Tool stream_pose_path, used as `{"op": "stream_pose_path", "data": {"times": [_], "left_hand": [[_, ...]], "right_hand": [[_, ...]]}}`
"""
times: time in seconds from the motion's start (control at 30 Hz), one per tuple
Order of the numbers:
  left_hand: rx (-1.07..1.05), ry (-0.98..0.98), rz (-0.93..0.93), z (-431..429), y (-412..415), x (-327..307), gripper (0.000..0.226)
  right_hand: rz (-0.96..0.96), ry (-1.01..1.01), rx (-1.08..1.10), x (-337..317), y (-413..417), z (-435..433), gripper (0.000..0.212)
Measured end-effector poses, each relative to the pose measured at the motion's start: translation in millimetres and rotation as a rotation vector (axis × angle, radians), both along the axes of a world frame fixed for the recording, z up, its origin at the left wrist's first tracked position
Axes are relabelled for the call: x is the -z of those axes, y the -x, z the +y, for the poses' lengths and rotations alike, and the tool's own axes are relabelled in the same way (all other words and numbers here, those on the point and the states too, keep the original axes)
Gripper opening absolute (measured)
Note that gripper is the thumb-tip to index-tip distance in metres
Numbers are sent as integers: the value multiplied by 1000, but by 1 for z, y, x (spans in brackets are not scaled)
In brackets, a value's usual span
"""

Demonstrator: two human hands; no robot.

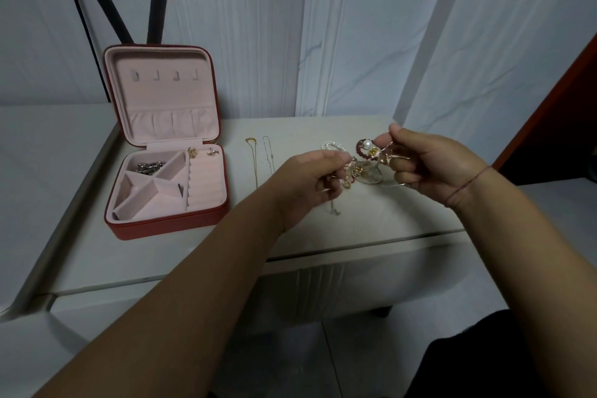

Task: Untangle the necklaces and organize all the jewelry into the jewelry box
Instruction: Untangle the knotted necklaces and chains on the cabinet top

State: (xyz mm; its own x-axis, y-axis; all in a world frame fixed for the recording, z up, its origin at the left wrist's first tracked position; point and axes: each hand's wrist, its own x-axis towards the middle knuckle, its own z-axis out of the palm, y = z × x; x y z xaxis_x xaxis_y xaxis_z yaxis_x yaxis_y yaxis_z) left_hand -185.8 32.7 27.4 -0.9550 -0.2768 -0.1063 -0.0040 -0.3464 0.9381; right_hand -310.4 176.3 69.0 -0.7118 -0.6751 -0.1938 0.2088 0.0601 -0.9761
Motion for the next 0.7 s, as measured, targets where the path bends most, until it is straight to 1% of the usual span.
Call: {"op": "stream_pose_path", "data": {"times": [0.1, 0.17, 0.23, 0.3, 0.37, 0.43, 0.5, 0.6, 0.7], "left_hand": [[-21, 8, -7, 0, 1, -1, 12], [-33, 51, -37, -1, 1, -2, 18], [-62, 181, -85, -2, -1, -3, 25], [-94, 336, -124, -2, -3, -2, 26], [-115, 413, -137, -1, -3, -1, 25], [-127, 430, -134, -1, -3, 1, 25], [-131, 401, -124, -1, -1, 1, 23], [-113, 326, -106, -1, -1, 1, 18], [-64, 291, -82, 1, -2, 1, 16]], "right_hand": [[21, -15, -24, 1, -2, -1, 32], [78, -44, -56, 3, -3, -3, 35], [142, -75, -60, 4, -5, -4, 35], [212, -115, -47, 4, -9, -6, 35], [283, -145, -29, 5, -12, -8, 35], [307, -139, -11, 7, -13, -12, 36], [291, -126, -9, 9, -14, -14, 35], [220, -90, -43, 9, -19, -18, 33], [123, -68, -103, 9, -22, -21, 31]]}}
